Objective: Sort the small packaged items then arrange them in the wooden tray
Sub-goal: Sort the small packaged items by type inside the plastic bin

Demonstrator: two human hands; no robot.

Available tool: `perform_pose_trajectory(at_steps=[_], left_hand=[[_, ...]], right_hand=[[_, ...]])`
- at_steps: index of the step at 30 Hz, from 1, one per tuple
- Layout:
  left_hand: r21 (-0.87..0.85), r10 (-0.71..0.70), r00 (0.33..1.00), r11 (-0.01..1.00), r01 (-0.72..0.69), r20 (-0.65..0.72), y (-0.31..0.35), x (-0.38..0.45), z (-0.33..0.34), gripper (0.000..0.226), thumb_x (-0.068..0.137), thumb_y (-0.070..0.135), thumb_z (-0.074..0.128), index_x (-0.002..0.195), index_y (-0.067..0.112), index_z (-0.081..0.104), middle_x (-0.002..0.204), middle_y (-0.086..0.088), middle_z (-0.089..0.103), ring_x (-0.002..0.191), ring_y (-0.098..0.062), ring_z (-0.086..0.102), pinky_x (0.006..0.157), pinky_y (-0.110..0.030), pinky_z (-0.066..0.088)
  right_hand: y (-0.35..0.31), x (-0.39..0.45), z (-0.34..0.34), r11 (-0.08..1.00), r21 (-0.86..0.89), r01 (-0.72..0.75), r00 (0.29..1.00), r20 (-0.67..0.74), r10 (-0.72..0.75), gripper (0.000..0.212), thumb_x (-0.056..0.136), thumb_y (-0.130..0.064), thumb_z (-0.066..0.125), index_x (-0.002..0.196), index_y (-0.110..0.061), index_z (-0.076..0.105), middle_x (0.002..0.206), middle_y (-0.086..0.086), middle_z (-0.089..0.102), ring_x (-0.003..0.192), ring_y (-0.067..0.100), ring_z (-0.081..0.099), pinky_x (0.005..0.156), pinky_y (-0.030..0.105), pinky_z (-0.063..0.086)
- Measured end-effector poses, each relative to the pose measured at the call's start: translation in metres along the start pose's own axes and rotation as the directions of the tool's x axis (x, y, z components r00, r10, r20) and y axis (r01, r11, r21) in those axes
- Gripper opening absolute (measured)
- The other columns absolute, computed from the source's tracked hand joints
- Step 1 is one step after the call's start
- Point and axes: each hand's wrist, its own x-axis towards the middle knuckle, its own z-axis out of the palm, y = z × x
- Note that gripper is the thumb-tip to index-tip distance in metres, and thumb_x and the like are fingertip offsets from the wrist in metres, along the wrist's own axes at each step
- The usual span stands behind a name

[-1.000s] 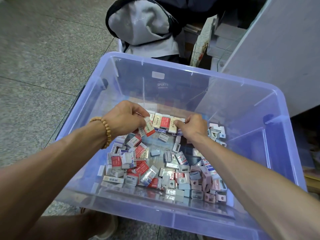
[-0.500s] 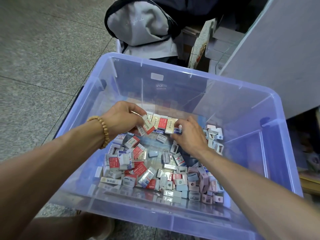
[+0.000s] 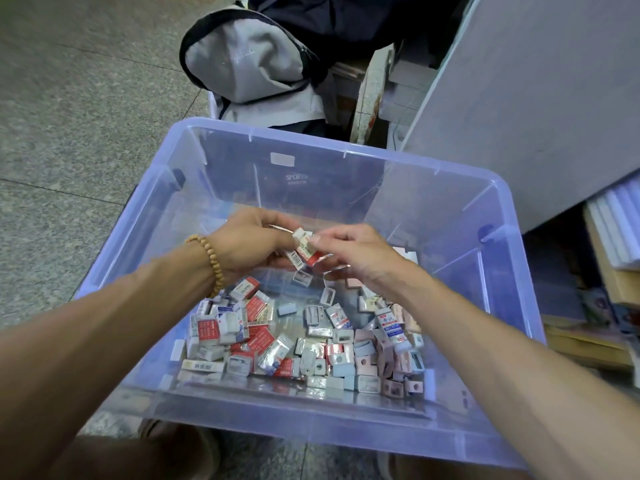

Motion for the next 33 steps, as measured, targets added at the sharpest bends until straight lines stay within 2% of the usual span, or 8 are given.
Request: perform_pose_trajectory(at_steps=[3, 8, 10, 14, 21, 26, 29, 33], left_hand=[[-0.099, 0.009, 0.999, 0.995, -0.005, 0.033, 0.004, 0.001, 0.013, 0.016, 0.086, -0.011, 0.061, 0.100, -0.004, 0.062, 0.089, -0.021, 0.067, 0.061, -0.017, 0.068, 0.054, -0.024, 0.059], [0.010, -0.035, 0.999, 0.999, 0.035, 0.027, 0.003, 0.006, 0.018, 0.020, 0.080, -0.020, 0.061, 0.093, -0.007, 0.067, 0.096, -0.029, 0.069, 0.073, -0.028, 0.069, 0.067, -0.033, 0.060], [0.095, -0.029, 0.999, 0.995, 0.031, -0.016, -0.001, 0.010, 0.016, 0.018, 0.083, -0.017, 0.061, 0.096, -0.005, 0.066, 0.093, -0.027, 0.069, 0.075, -0.029, 0.067, 0.067, -0.033, 0.058], [0.171, 0.008, 0.999, 0.985, 0.001, -0.051, -0.006, 0.016, 0.008, 0.017, 0.081, -0.008, 0.070, 0.087, 0.006, 0.063, 0.079, -0.019, 0.069, 0.078, -0.033, 0.066, 0.068, -0.036, 0.058], [0.165, 0.001, 0.999, 0.986, 0.007, -0.045, -0.006, 0.022, 0.004, 0.018, 0.078, -0.009, 0.072, 0.083, 0.004, 0.060, 0.077, -0.016, 0.070, 0.072, -0.029, 0.071, 0.064, -0.033, 0.060], [0.182, 0.001, 0.999, 0.983, 0.008, -0.048, -0.006, 0.026, 0.006, 0.016, 0.079, -0.006, 0.072, 0.084, 0.005, 0.061, 0.073, -0.011, 0.069, 0.067, -0.023, 0.071, 0.062, -0.030, 0.060], [0.164, 0.003, 0.999, 0.987, 0.003, -0.033, -0.007, 0.028, 0.007, 0.016, 0.079, -0.007, 0.071, 0.085, 0.004, 0.061, 0.070, -0.008, 0.068, 0.066, -0.021, 0.071, 0.063, -0.032, 0.061], [0.148, 0.014, 1.000, 0.989, -0.011, -0.019, -0.006, 0.029, 0.010, 0.013, 0.083, -0.009, 0.066, 0.088, 0.002, 0.061, 0.071, -0.009, 0.066, 0.063, -0.017, 0.068, 0.058, -0.026, 0.060]], right_hand=[[0.005, -0.010, -0.011, 0.999, 0.045, -0.013, 1.000, 0.027, 0.012, 0.011, 0.091, -0.008, 0.070, 0.082, -0.015, 0.071, 0.069, 0.001, 0.071, 0.058, 0.011, 0.065, 0.053, 0.020, 0.051], [0.029, 0.004, -0.046, 0.987, 0.076, -0.141, 0.858, -0.488, 0.160, 0.021, 0.085, -0.011, 0.074, 0.064, -0.013, 0.071, 0.062, 0.002, 0.064, 0.057, 0.017, 0.056, 0.063, 0.035, 0.056], [0.036, 0.010, -0.045, 0.977, -0.019, -0.211, 0.814, -0.557, 0.165, 0.022, 0.081, -0.015, 0.076, 0.060, -0.016, 0.070, 0.067, 0.002, 0.068, 0.065, 0.019, 0.058, 0.080, 0.044, 0.058], [0.037, 0.025, -0.036, 0.936, -0.208, -0.284, 0.832, -0.539, 0.132, 0.009, 0.085, -0.017, 0.075, 0.086, -0.009, 0.079, 0.096, 0.011, 0.076, 0.091, 0.024, 0.069, 0.086, 0.033, 0.056], [0.045, 0.047, -0.031, 0.880, -0.355, -0.315, 0.859, -0.501, 0.106, 0.023, 0.082, -0.021, 0.082, 0.066, -0.022, 0.064, 0.081, -0.001, 0.067, 0.086, 0.018, 0.065, 0.078, 0.027, 0.050], [0.050, 0.043, -0.036, 0.872, -0.411, -0.265, 0.891, -0.451, 0.058, 0.010, 0.086, -0.023, 0.077, 0.090, -0.014, 0.080, 0.082, -0.001, 0.068, 0.082, 0.015, 0.063, 0.079, 0.027, 0.051], [0.047, 0.042, -0.034, 0.811, -0.538, -0.229, 0.907, -0.421, -0.023, 0.013, 0.088, -0.022, 0.073, 0.082, -0.014, 0.080, 0.072, 0.000, 0.068, 0.069, 0.013, 0.059, 0.062, 0.023, 0.041], [0.047, 0.041, -0.034, 0.812, -0.536, -0.229, 0.924, -0.382, 0.009, 0.014, 0.090, -0.026, 0.073, 0.085, -0.014, 0.079, 0.077, -0.001, 0.066, 0.074, 0.013, 0.059, 0.070, 0.023, 0.039]])
